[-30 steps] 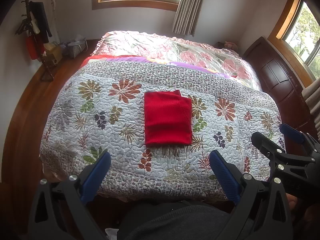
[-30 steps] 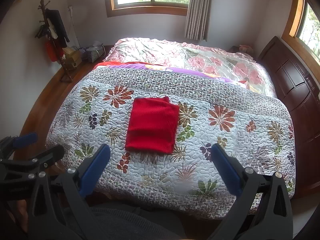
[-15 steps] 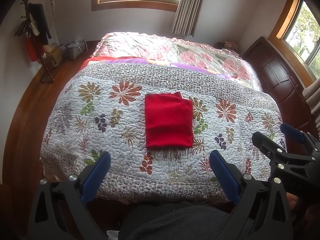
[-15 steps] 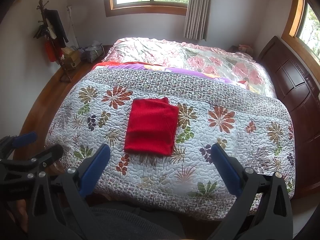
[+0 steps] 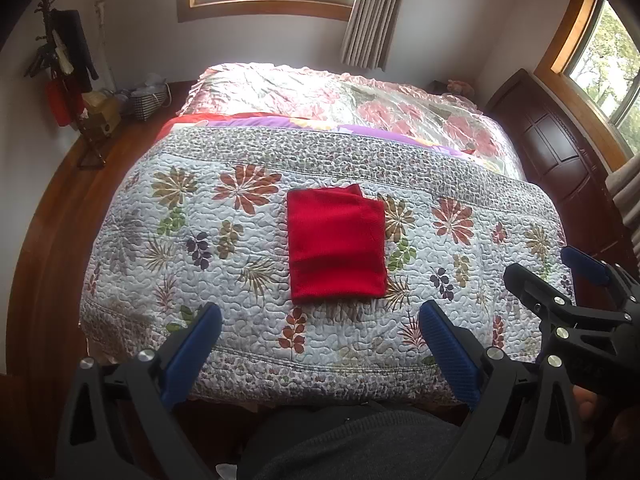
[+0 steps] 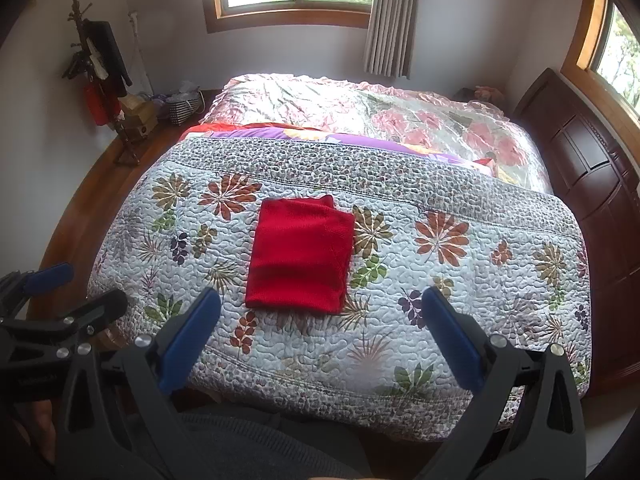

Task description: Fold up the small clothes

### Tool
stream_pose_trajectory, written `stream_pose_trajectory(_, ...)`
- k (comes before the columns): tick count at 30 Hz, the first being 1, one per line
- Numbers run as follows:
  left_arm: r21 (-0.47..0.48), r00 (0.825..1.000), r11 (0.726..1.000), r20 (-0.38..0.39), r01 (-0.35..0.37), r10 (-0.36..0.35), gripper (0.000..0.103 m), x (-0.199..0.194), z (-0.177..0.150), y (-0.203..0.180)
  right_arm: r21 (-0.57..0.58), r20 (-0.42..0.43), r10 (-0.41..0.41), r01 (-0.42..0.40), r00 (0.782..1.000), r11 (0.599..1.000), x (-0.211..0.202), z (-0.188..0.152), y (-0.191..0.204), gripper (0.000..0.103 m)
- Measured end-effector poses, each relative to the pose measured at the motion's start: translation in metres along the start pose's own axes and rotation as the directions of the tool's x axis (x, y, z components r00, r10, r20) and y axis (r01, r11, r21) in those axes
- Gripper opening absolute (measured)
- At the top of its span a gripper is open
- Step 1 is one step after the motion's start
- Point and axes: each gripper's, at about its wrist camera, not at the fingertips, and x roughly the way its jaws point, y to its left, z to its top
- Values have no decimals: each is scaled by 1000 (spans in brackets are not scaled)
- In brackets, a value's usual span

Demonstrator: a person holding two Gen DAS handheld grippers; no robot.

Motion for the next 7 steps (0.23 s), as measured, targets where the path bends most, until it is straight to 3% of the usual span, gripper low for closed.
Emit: stream_pose_trajectory(7,2,1000,1000,0,-3,3,99,5,8,0,-8,-17,6,-6,1000,1000,9,6,2,100)
